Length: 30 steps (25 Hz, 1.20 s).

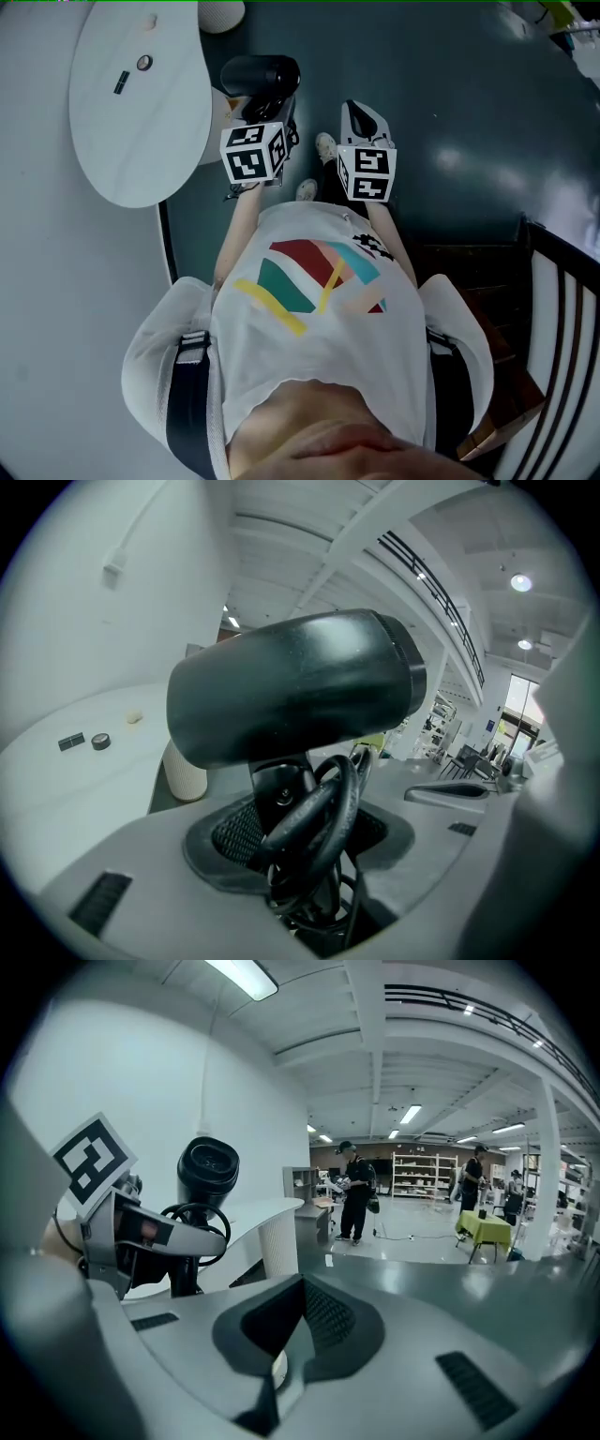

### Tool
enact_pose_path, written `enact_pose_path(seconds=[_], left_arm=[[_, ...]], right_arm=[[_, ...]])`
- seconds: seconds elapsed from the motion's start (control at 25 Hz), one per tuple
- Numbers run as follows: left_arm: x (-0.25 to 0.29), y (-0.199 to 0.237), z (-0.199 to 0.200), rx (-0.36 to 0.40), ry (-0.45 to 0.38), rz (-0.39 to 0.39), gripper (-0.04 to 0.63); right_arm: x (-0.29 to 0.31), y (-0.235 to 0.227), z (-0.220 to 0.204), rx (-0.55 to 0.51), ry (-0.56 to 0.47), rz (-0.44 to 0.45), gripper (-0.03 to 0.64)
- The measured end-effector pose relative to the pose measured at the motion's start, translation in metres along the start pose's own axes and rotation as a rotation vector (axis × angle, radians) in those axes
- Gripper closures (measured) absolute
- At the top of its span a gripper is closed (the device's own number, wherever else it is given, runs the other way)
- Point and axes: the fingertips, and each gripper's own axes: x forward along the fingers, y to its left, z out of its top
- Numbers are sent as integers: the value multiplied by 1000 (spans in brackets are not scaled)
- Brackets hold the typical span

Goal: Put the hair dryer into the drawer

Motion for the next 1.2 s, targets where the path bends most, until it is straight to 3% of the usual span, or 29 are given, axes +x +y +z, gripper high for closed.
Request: enact_pose_path(seconds=[0.28,0.56,0.92,1.2], left_arm=[[50,12,35,-80,-22,87,367],[85,39,66,-81,-39,145,368],[68,73,78,-82,-75,229,368],[57,89,56,-187,-55,317,368]], right_arm=[[64,-30,40,-97,12,115,607],[116,-49,73,-113,-22,145,607],[140,-2,94,-166,-27,242,607],[149,21,89,-212,4,366,607]])
